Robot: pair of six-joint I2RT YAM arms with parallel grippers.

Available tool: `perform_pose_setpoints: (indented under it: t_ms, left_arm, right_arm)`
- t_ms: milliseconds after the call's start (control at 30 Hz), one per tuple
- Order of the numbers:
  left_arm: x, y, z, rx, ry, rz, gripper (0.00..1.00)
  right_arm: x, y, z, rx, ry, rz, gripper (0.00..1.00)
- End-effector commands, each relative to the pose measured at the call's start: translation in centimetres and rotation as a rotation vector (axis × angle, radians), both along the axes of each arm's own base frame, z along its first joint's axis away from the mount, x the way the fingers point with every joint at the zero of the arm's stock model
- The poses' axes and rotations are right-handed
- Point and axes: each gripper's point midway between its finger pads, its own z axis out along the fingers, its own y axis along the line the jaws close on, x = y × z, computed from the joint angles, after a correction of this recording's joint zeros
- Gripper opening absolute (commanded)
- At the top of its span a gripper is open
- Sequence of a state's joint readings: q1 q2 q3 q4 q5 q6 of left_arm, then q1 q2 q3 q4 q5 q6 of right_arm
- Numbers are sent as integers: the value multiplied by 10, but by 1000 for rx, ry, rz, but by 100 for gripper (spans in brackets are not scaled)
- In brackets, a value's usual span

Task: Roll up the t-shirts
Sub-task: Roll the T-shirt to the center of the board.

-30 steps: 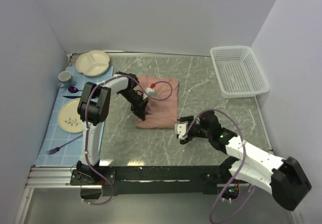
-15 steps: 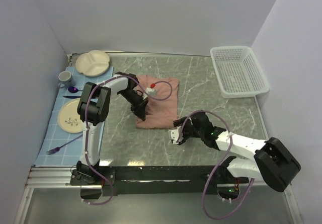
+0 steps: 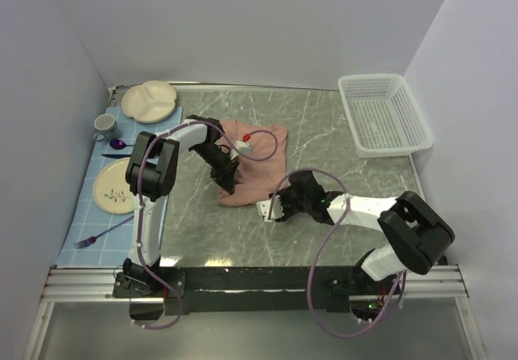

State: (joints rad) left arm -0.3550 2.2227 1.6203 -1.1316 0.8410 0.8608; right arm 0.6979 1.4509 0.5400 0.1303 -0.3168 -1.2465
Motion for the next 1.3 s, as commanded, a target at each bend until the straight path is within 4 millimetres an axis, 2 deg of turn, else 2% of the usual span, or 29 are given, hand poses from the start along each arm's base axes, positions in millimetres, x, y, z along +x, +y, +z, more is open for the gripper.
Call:
perform_pose_setpoints:
  t_ms: [0, 33, 100, 133, 167, 200, 233, 267, 300, 333, 367, 400, 433, 467, 500, 533, 567, 600, 633, 667, 700, 733, 833, 967, 1267]
  left_arm:
    - [17, 8, -15, 46, -76, 7, 29]
    - [17, 12, -16, 51, -76, 26, 32]
    - [32, 15, -6, 48, -133, 86, 35]
    - [37, 25, -3, 47, -142, 136, 39]
    - [55, 24, 19, 15, -217, 214, 41]
    - [65, 28, 33, -2, -265, 265, 43]
    - [65, 39, 35, 6, -285, 320, 46]
    - [73, 46, 68, 13, -384, 398, 47]
    - [89, 47, 87, -21, -513, 425, 48]
    - [74, 52, 81, -9, -529, 433, 51]
    - [69, 54, 113, -50, -641, 433, 53]
    - [59, 58, 103, -33, -683, 440, 56]
    - [46, 51, 123, -67, -788, 399, 58]
    - [34, 47, 122, -70, -828, 358, 59]
    - [13, 38, 101, -53, -860, 296, 59]
    - [2, 33, 112, -78, -940, 264, 59]
    - [-6, 30, 109, -85, -973, 249, 58]
    - [-20, 33, 89, -60, -979, 238, 58]
    - [-27, 19, 101, -115, -1056, 209, 59]
    - [-31, 16, 99, -122, -1085, 199, 59]
    - [-40, 16, 87, -117, -1088, 182, 58]
    - [-39, 10, 94, -145, -1143, 177, 58]
    - [-36, 11, 80, -112, -1165, 170, 57]
    - [-31, 6, 77, -128, -1196, 142, 58]
    - [-39, 1, 29, -71, -1143, 31, 55]
  right_arm:
    - [7, -10, -11, -73, 10, -54, 42]
    - [6, -10, -11, -72, 6, -52, 35]
    - [0, -13, -17, -83, 28, -41, 28]
    - [-2, -13, -17, -76, 37, -44, 23]
    - [-6, -12, -17, -67, 47, -32, 22]
    - [-8, -13, -16, -62, 51, -33, 22]
    - [-10, -13, -16, -59, 60, -34, 20]
    - [-12, -11, -14, -46, 64, -27, 19]
    - [-11, -10, -13, -44, 67, -28, 18]
    - [-13, -12, -14, -51, 87, -36, 16]
    - [-13, -10, -12, -50, 97, -36, 16]
    - [-10, -5, -7, -33, 106, -38, 16]
    - [-7, -4, -5, -21, 120, -63, 15]
    - [-4, -3, -1, -17, 127, -67, 15]
    - [-6, -3, -2, -20, 145, -64, 15]
    - [-5, -2, -2, -21, 148, -66, 15]
    - [-4, -3, -1, -20, 149, -70, 15]
    - [-5, -2, -1, -21, 150, -64, 15]
    - [-6, -3, -2, -25, 158, -64, 15]
    - [-6, -3, -1, -26, 157, -65, 15]
    - [-6, -3, -2, -26, 159, -65, 14]
    - [-5, -2, -2, -27, 158, -66, 15]
    - [-3, -3, -2, -30, 164, -75, 15]
    - [-2, -2, -2, -29, 163, -77, 15]
    - [1, -1, -1, -29, 175, -90, 15]
